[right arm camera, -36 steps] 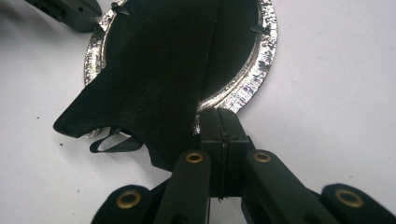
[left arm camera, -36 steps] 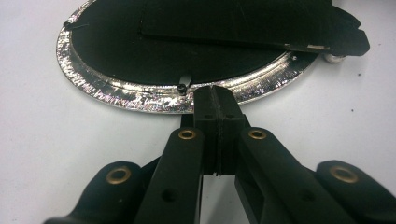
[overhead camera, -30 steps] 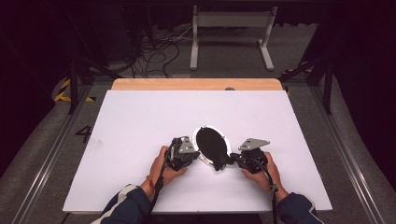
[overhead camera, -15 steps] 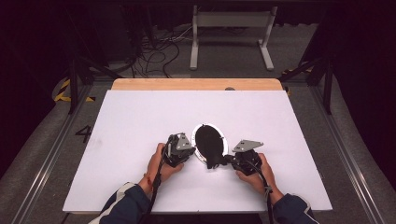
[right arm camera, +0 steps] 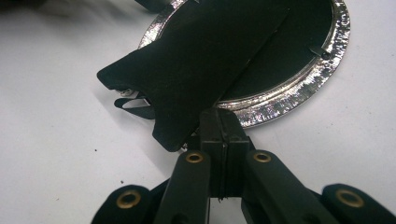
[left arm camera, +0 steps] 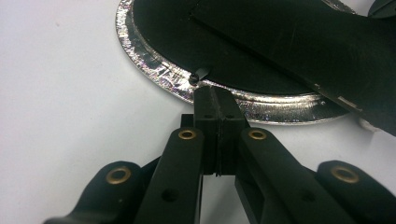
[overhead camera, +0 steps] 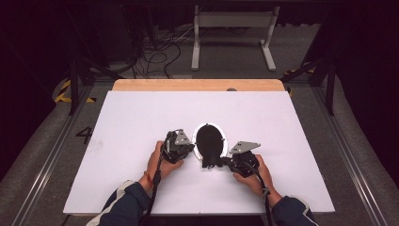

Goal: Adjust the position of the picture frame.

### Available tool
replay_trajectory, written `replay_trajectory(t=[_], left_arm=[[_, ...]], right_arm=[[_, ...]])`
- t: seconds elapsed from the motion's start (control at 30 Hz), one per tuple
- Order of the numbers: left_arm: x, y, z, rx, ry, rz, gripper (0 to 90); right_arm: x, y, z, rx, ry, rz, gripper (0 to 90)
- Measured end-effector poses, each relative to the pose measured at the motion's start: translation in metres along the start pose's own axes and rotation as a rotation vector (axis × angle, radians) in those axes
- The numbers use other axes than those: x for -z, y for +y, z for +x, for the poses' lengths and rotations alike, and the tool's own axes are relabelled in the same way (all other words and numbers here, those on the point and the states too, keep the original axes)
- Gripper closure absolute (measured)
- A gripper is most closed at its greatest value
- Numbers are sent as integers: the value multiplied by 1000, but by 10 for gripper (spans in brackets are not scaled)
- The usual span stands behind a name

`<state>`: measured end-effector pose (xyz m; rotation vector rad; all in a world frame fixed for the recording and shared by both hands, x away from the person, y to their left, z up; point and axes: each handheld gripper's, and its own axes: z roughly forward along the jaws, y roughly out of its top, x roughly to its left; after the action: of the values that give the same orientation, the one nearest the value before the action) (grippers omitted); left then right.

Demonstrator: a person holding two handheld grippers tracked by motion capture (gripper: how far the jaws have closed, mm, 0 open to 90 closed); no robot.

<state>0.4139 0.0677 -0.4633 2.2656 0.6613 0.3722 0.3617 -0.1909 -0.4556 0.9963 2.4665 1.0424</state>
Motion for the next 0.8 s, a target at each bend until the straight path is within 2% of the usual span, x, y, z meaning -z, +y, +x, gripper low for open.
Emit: replay_trajectory(t=[0.1,0.2,0.23,0.47,0.6,0.8], left_arm=[[-1,1,0,-17,9,4,899],[-1,2,2,-11,4,5,899],[-2,3,3,7,-2,5,900],[-4,5,5,11,-10,10,900],[-4,4,5,10,-8,5,899],[-4,3,6,15,-13,0,899]], right_arm=[[0,0,1,1,1,2,900],[-1,0,0,-1,14,-1,900],[-1,0,0,-4,15,-1,900],[-1,1,2,11,9,3,900],[-1,1,2,37,3,7,900],[-1,0,2,42,3,3,900]])
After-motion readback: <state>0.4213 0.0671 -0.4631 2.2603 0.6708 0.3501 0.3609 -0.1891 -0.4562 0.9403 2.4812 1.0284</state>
